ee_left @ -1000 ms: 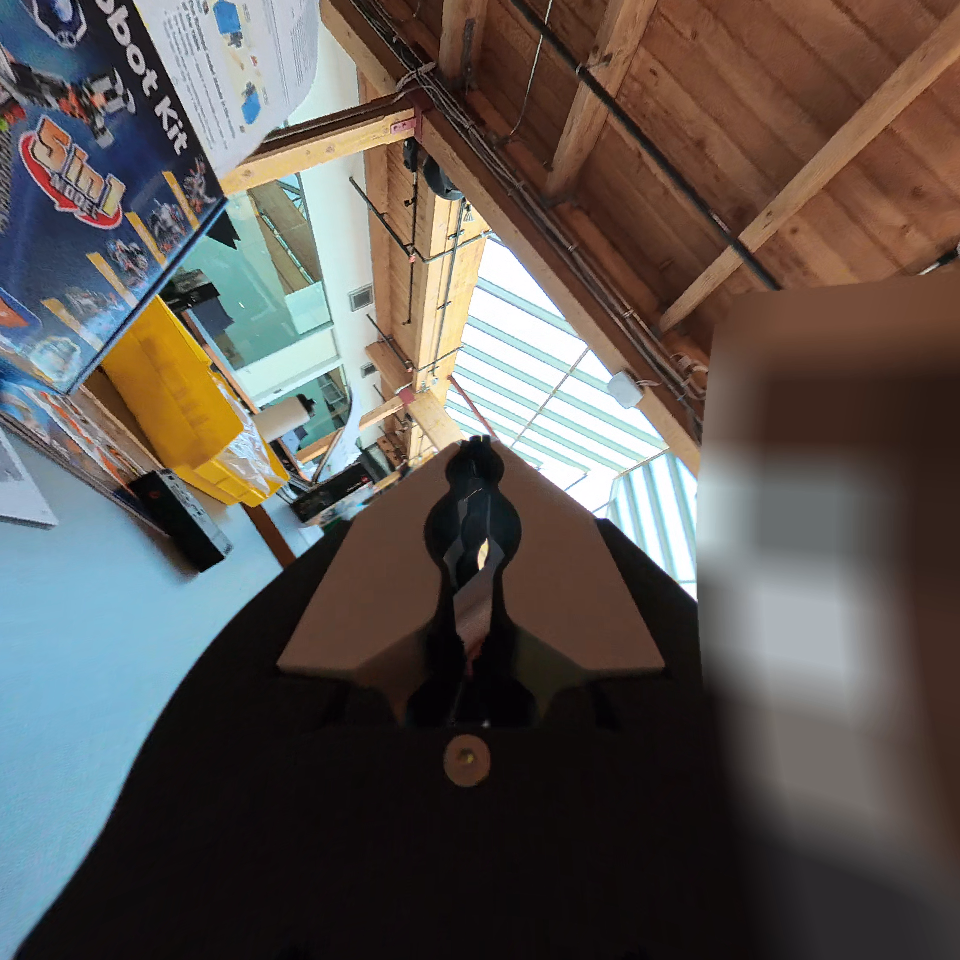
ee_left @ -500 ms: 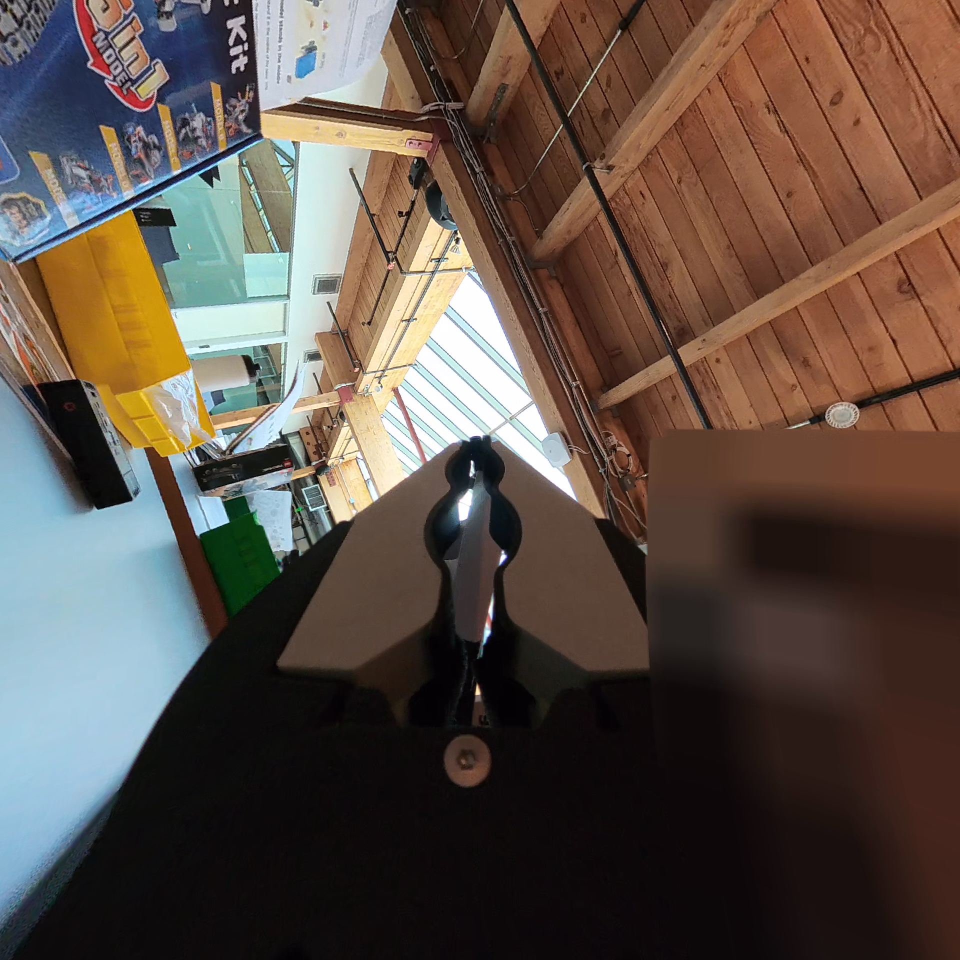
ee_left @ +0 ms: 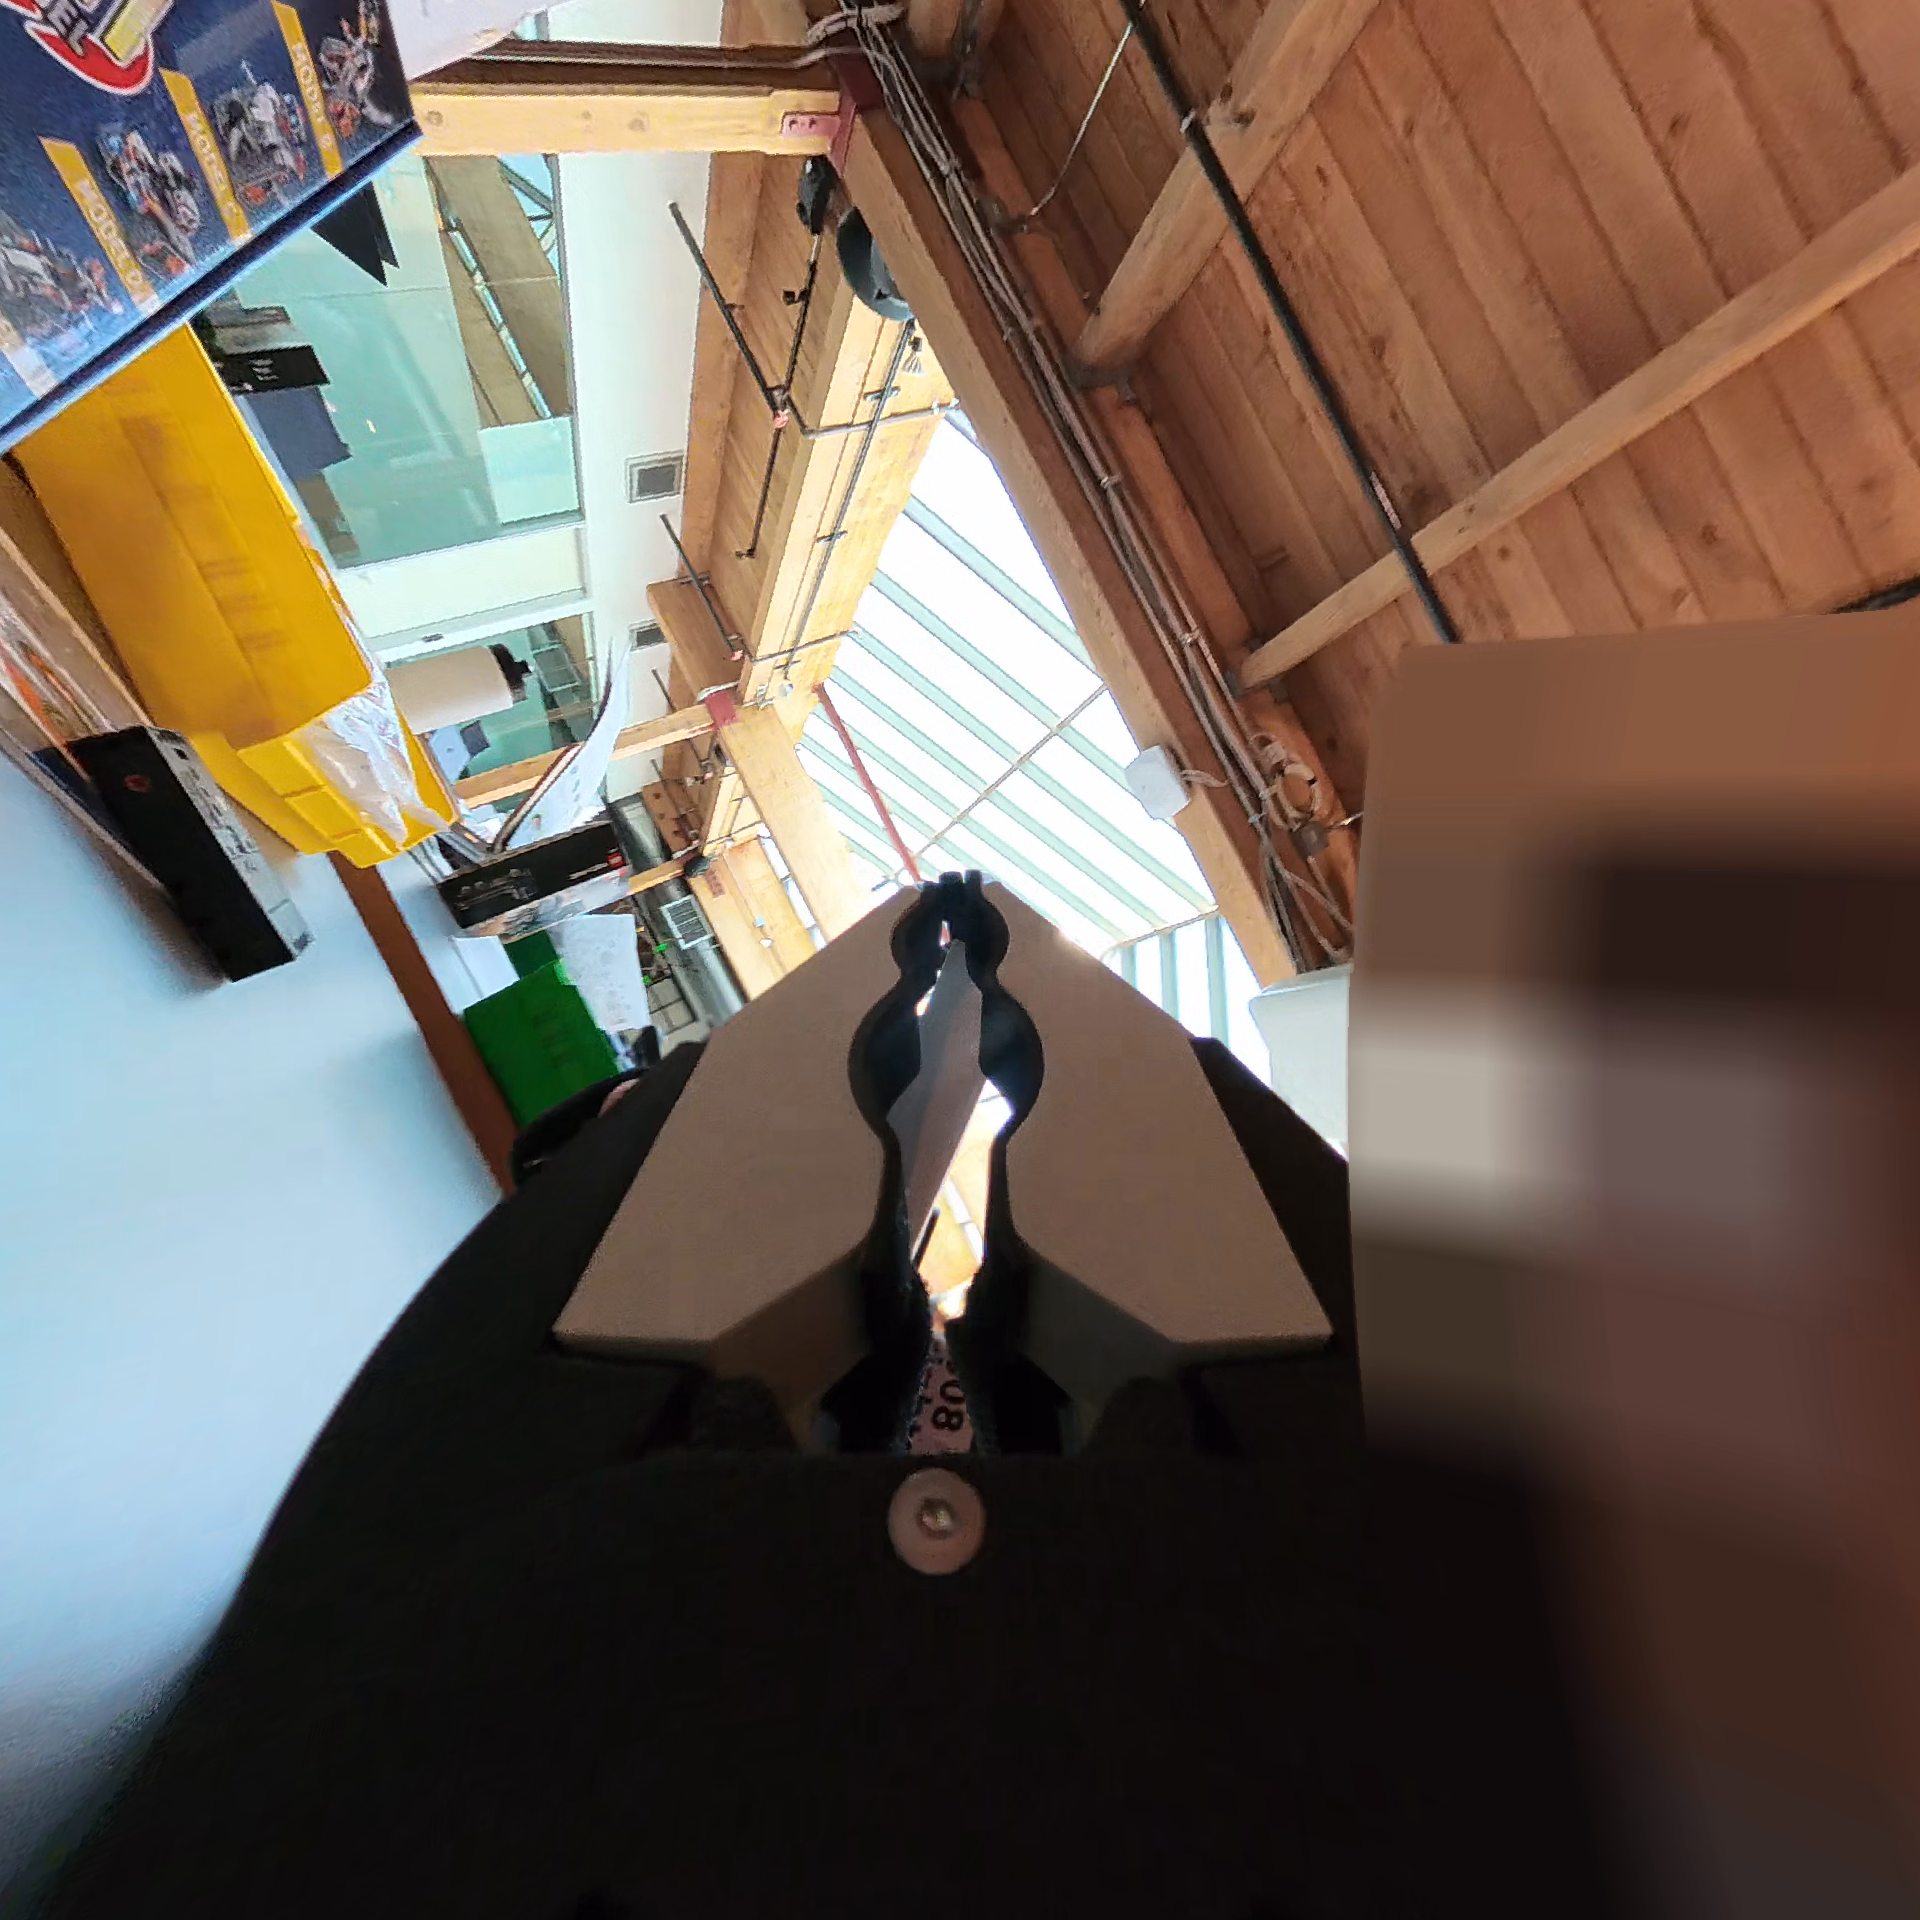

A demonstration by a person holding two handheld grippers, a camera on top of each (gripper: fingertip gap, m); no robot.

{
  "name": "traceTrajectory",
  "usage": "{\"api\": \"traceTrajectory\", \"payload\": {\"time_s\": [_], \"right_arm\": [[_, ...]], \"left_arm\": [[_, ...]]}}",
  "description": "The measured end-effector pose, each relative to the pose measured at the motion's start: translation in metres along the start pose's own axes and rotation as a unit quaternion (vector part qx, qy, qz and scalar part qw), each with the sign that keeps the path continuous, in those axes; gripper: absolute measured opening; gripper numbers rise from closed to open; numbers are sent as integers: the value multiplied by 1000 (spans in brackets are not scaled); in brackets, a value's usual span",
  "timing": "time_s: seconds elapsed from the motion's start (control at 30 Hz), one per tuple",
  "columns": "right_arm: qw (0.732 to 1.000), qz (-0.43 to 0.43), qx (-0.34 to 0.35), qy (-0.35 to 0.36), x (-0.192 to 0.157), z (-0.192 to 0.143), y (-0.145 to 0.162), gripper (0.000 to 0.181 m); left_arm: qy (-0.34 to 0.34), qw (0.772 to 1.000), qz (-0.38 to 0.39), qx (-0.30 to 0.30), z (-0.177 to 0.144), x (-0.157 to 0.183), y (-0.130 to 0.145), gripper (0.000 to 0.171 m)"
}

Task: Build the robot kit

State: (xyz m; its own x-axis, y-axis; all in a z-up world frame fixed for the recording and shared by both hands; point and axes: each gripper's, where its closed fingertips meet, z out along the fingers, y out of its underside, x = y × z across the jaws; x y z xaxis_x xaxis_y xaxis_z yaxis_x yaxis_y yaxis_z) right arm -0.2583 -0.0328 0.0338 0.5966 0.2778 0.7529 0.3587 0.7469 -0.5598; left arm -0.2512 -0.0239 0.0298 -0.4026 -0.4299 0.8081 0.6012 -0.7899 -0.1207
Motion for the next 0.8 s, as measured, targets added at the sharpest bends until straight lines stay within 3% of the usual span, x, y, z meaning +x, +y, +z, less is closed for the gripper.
{"api": "traceTrajectory", "payload": {"time_s": [0.3, 0.67, 0.8], "right_arm": [[998, 27, 53, -7, -4, -10, -8, 5], [1000, -22, 4, 20, -5, -7, -1, 5], [997, -59, -15, 48, -1, -4, 1, 5]], "left_arm": [[-21, 994, 93, -60, -1, 3, 14, 1], [-25, 998, 48, -24, -3, -4, 9, 2], [-14, 1000, -4, 2, 0, -4, 5, 2]]}}
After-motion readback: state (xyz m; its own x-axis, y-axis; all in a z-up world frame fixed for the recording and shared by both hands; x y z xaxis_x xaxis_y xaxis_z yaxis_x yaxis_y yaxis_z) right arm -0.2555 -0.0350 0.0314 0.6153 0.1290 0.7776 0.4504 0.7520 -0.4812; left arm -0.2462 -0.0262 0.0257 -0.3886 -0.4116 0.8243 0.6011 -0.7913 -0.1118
